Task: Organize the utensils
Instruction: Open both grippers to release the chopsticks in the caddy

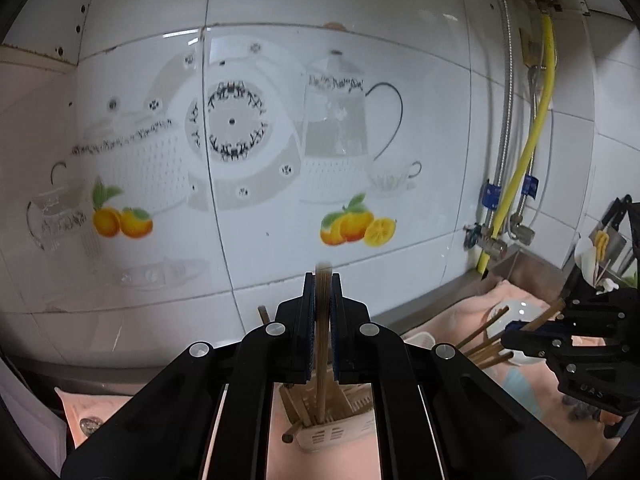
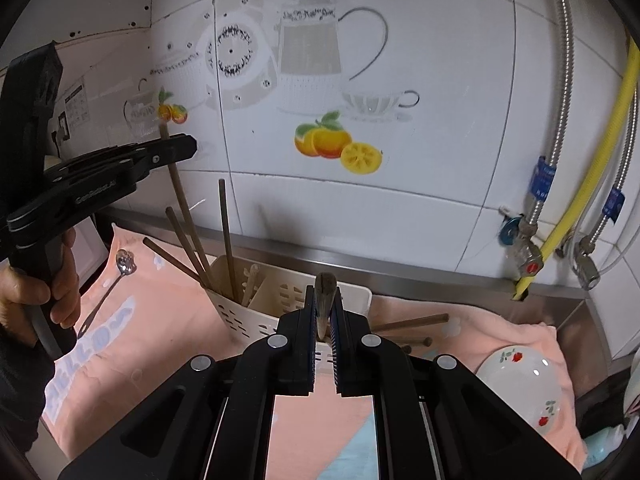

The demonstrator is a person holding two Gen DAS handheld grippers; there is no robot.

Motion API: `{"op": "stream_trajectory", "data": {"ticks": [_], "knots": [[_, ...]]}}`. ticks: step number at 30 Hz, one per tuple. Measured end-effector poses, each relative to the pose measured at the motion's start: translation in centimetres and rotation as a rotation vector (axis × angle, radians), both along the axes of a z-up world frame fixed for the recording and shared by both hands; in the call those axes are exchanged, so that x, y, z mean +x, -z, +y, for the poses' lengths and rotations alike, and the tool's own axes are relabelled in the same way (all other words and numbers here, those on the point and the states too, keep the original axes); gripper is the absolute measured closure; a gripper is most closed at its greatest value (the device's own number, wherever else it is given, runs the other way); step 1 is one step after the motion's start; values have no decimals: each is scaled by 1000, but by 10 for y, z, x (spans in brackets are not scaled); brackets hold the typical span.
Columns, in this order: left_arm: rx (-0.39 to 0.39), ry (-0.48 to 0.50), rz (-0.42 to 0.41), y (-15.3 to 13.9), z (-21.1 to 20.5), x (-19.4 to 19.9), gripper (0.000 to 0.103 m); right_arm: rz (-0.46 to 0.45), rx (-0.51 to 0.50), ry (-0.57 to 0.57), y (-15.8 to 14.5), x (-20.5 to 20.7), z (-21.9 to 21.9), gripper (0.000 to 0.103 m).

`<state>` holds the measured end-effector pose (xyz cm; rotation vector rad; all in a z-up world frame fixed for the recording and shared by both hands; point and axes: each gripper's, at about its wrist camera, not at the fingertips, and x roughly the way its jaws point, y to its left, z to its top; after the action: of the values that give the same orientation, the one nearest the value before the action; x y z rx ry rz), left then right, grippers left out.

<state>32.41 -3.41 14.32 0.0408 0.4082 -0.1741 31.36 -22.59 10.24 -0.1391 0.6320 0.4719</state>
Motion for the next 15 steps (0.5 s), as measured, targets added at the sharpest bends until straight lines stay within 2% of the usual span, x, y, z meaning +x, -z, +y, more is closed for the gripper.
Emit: {"op": "stream_trajectory", "data": {"ticks": [5,9,11,13,14,15], "knots": [[2,-3,8,5,2,-5,95,7,4,6,4,1,1,96],[0,-9,3,6,6,-13,82,-7,8,15,2,-3,-2,94],[-9,-6,3,6,9,-19,80,-14,15,18,0,-6,-4,91],[-13,-11,0,7,11,-26,73,-22,18,20,-1,-12,-5,85],[-16,-13,-4,7,12,-30,64,-26,20,20,-2,-14,-5,84],[-17,-17,-9,8,14,-34,60,-31,21,18,-2,-19,-6,83]]}}
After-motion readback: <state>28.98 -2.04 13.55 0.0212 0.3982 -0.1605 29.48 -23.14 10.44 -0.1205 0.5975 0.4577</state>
